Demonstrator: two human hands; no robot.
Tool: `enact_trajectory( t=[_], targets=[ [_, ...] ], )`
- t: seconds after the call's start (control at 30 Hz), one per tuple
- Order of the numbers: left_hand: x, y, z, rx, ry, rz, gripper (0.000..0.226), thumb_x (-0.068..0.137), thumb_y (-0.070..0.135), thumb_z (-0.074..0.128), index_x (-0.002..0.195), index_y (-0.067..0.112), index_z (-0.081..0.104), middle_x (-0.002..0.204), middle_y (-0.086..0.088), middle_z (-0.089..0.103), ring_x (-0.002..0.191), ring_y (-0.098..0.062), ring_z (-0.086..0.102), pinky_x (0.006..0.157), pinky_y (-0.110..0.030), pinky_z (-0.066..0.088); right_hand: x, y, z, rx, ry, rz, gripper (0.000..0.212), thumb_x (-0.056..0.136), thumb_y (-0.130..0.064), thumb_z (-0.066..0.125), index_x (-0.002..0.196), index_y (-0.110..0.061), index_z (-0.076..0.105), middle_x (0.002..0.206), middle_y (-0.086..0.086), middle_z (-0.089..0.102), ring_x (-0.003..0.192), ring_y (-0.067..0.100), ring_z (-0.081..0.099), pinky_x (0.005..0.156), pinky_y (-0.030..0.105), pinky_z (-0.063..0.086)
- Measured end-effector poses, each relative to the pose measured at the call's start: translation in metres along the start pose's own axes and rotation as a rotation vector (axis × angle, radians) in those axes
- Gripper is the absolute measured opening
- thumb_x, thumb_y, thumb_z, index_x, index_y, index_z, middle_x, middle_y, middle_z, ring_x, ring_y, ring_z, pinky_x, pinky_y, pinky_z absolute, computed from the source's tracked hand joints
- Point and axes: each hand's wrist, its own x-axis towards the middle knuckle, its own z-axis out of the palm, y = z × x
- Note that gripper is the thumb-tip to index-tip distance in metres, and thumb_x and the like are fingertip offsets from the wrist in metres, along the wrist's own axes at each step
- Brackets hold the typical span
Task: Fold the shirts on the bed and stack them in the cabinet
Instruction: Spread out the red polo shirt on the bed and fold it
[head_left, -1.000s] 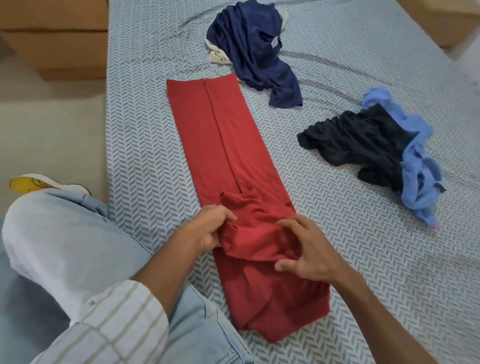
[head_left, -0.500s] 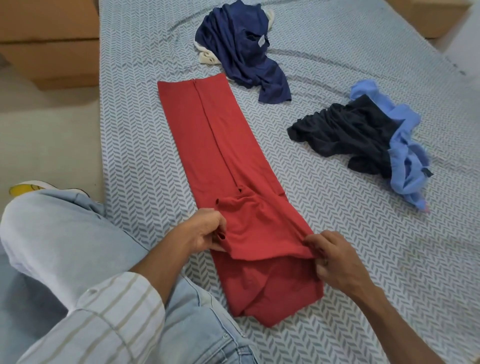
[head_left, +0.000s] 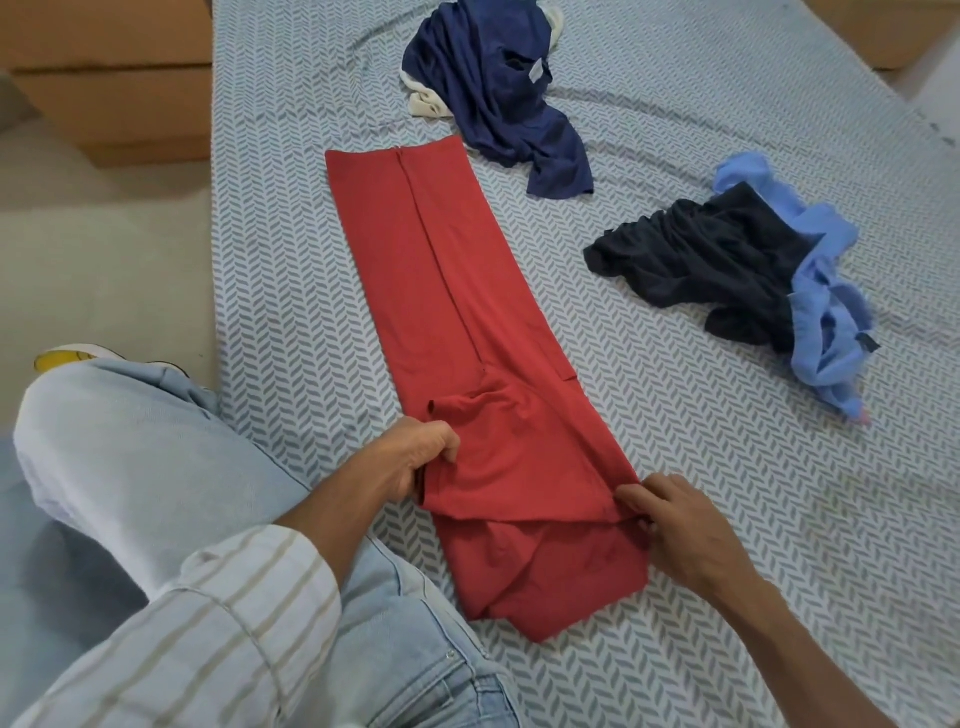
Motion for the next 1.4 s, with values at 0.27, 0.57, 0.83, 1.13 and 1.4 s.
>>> enact_trajectory(
  t=[0.27, 0.57, 0.83, 1.13, 1.4],
  targets=[
    [-0.005, -0.002, -0.003, 0.201, 0.054, 0.051, 0.038, 0.063, 0.013, 0.064, 0.099, 0.005, 0.06, 0.103, -0.012, 0.064, 0.088, -0.027, 0.061, 0.073, -0.036, 0.057, 0.057, -0.074, -0.006, 0.257, 0.24, 0.025, 0.05, 0.066, -0.004, 0.049, 0.111, -0.008, 0.07, 0.115, 0.007, 0.064, 0.105, 0.023, 0.059, 0.096, 0.029, 0.047],
    [-0.012, -0.004, -0.007, 0.237, -0.012, 0.061, 0.027, 0.074, 0.015, 0.066, 0.099, 0.003, 0.066, 0.094, -0.016, 0.071, 0.084, -0.033, 0.07, 0.065, -0.043, 0.063, 0.149, -0.126, 0.016, 0.182, -0.286, -0.046, 0.076, 0.077, -0.009, 0.063, 0.149, -0.015, 0.041, 0.136, 0.004, 0.042, 0.111, 0.029, 0.052, 0.094, 0.039, 0.048],
    [-0.004, -0.014, 0.006, 0.712, 0.212, 0.835, 0.037, 0.084, 0.058, 0.061, 0.07, 0.025, 0.051, 0.06, 0.008, 0.057, 0.059, -0.011, 0.058, 0.059, -0.03, 0.041, 0.138, -0.11, -0.006, 1.06, -0.248, 0.463, 0.027, 0.103, -0.016, 0.045, 0.114, -0.021, 0.069, 0.109, 0.003, 0.071, 0.094, 0.022, 0.07, 0.076, 0.034, 0.061],
    [-0.008, -0.013, 0.016, 0.372, -0.138, 0.561, 0.017, 0.101, 0.025, 0.053, 0.103, 0.015, 0.067, 0.07, -0.014, 0.073, 0.058, -0.025, 0.073, 0.052, -0.039, 0.06, 0.124, -0.09, -0.023, 0.981, -0.21, 0.671, 0.03, 0.085, -0.046, 0.073, 0.107, -0.026, 0.069, 0.092, -0.003, 0.074, 0.081, 0.011, 0.07, 0.077, 0.044, 0.062],
    [0.026, -0.001, 0.006, 0.522, 0.064, 0.695, 0.047, 0.098, 0.038, 0.054, 0.142, 0.045, 0.039, 0.062, -0.005, 0.068, 0.046, -0.017, 0.067, 0.045, -0.025, 0.051, 0.108, -0.099, -0.017, 0.626, -0.2, 0.573, 0.075, 0.068, -0.035, 0.087, 0.133, -0.032, 0.049, 0.092, -0.013, 0.064, 0.076, 0.008, 0.065, 0.083, 0.033, 0.055]
  ],
)
